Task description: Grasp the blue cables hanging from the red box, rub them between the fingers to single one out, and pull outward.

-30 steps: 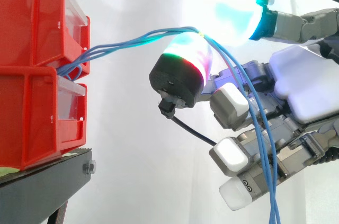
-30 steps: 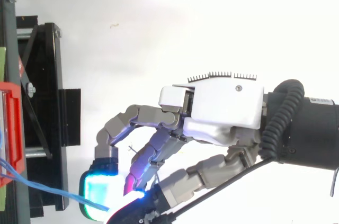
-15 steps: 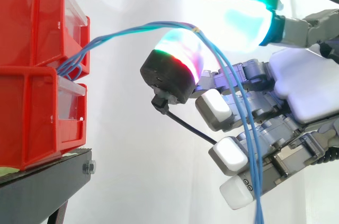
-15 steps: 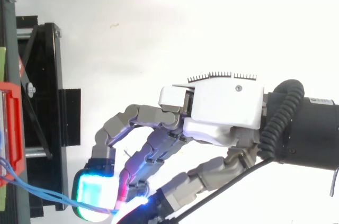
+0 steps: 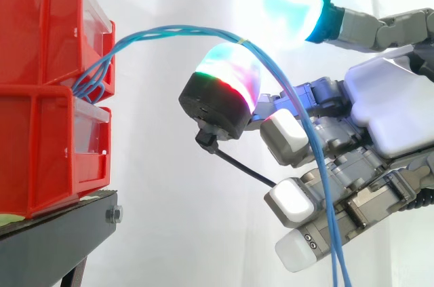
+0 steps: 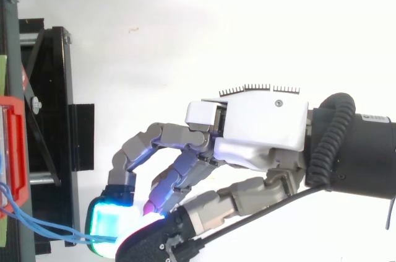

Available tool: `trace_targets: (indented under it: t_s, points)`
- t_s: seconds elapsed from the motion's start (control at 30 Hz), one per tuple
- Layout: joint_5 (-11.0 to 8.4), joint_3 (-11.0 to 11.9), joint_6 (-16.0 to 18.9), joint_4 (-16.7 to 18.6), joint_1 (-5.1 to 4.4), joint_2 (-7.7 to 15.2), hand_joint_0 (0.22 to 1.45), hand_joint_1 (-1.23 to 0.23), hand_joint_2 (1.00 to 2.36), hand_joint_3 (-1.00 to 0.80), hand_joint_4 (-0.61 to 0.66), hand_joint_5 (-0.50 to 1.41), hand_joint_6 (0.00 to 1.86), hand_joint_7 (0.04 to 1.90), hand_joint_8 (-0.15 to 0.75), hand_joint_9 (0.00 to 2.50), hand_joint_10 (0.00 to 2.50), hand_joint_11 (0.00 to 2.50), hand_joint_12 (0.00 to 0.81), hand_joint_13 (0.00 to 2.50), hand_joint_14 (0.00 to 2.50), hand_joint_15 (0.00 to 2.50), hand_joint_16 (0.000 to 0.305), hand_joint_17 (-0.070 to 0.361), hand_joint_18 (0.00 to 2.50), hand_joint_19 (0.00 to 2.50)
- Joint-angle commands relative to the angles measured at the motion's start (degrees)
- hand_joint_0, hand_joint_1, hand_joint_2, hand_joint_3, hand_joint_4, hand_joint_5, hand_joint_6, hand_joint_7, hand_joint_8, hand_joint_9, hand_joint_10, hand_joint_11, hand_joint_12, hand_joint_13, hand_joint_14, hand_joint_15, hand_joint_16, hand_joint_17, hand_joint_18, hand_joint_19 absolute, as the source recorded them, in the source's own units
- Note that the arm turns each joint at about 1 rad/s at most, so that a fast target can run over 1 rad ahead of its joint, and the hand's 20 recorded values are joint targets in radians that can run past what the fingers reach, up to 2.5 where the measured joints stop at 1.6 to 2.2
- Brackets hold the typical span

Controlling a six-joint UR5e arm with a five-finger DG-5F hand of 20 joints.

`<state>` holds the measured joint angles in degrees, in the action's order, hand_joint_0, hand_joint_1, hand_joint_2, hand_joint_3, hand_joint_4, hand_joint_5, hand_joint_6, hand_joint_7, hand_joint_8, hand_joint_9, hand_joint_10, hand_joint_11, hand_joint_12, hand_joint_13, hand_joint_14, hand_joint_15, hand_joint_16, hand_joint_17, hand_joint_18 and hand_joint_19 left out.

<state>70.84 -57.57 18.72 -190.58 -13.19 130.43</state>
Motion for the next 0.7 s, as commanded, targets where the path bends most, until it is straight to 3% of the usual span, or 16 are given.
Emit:
trace_targets:
  t_s: [0.0, 0.2, 0.3, 0.43, 0.57, 0.67]
  points:
    - [0.0, 0.0, 0.0, 0.0, 0.01, 0.0, 0.46, -0.69, 1.0, -0.5, -0.04, -0.14, 0.86, 0.81, 0.296, 1.02, 0.01, 0.59, 0.457, 0.79, 0.01, 0.46, 0.077, 0.174, 0.39, 0.37]
    - [0.0, 0.0, 0.0, 0.0, 0.01, 0.0, 0.5, -0.74, 1.0, -0.5, -0.04, -0.14, 0.86, 0.84, 0.287, 1.01, 0.01, 0.59, 0.439, 0.79, 0.02, 0.47, 0.072, 0.162, 0.42, 0.38]
    - [0.0, 0.0, 0.0, -0.1, 0.01, 0.0, 0.58, -0.77, 1.0, -0.47, -0.07, -0.14, 0.87, 0.86, 0.264, 1.0, 0.02, 0.6, 0.412, 0.79, 0.02, 0.48, 0.065, 0.146, 0.43, 0.4]
    - [0.0, 0.0, 0.0, 0.0, 0.01, 0.0, 0.64, -0.81, 1.01, -0.3, -0.11, -0.14, 0.89, 0.97, 0.261, 1.01, 0.01, 0.61, 0.402, 0.79, 0.02, 0.47, 0.063, 0.143, 0.46, 0.38]
    - [0.0, 0.0, 0.0, 0.0, 0.01, 0.0, 0.66, -0.84, 1.02, -0.24, -0.13, -0.15, 0.92, 0.95, 0.259, 1.01, 0.01, 0.62, 0.405, 0.8, 0.02, 0.47, 0.064, 0.144, 0.47, 0.36]
    - [0.0, 0.0, 0.0, 0.0, 0.01, 0.0, 0.7, -0.85, 1.01, -0.3, -0.18, -0.16, 0.93, 0.91, 0.245, 0.98, 0.01, 0.61, 0.402, 0.79, 0.02, 0.46, 0.063, 0.142, 0.48, 0.34]
